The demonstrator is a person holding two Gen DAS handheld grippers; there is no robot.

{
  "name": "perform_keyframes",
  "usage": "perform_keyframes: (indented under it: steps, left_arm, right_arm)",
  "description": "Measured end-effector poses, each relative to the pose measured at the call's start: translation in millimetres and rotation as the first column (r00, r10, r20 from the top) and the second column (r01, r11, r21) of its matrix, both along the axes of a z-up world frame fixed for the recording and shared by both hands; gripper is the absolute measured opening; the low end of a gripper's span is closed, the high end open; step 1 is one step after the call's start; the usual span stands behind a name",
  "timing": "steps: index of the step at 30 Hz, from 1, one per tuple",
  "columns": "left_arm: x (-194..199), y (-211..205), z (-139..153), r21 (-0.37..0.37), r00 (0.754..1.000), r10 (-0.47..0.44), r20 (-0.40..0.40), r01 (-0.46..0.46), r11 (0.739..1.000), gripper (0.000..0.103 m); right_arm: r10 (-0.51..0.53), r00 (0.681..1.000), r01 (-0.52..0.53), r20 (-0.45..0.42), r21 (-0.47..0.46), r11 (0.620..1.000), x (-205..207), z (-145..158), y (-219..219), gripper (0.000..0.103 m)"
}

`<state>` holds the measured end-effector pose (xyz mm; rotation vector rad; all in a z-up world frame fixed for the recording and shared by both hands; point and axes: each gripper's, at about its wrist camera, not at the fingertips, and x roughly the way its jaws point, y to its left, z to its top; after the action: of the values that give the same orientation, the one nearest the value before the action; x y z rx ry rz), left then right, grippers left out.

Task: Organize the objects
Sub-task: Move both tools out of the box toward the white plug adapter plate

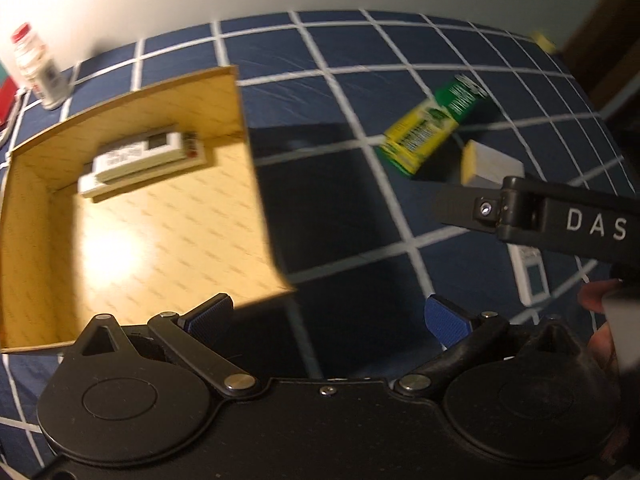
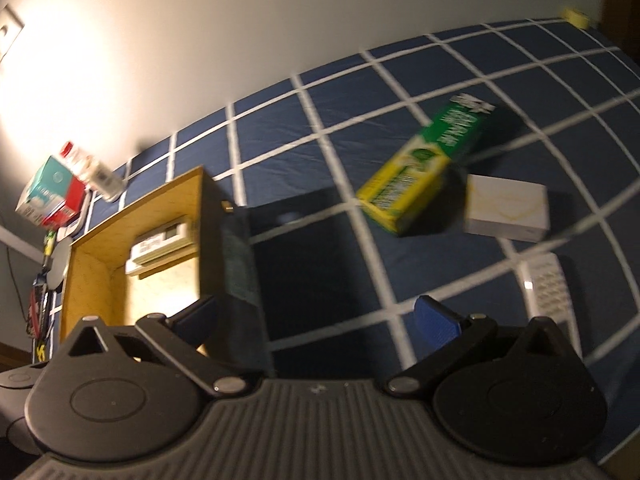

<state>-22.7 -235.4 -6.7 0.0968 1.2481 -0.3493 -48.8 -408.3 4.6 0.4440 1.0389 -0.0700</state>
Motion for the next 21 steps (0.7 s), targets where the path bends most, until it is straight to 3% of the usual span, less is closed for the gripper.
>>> perform_keyframes:
  steps: [8,21]
  left_arm:
    - [-28,-57,-20,0.005,0.996,-0.085,-0.039,0.085,0.996,0.103]
    - [-71,-133,-69,0.023,0.966,-0.221,-0.134,0.226,0.974,0.103]
  right_arm:
    - [-0.1,0.993,0.1,-0.059,-0.016,0.995,-44,-19,-58,0.103]
    - [-0.241,0.949,0.243,-0.203,-0.02,0.97,-117,-73,-130,0.103]
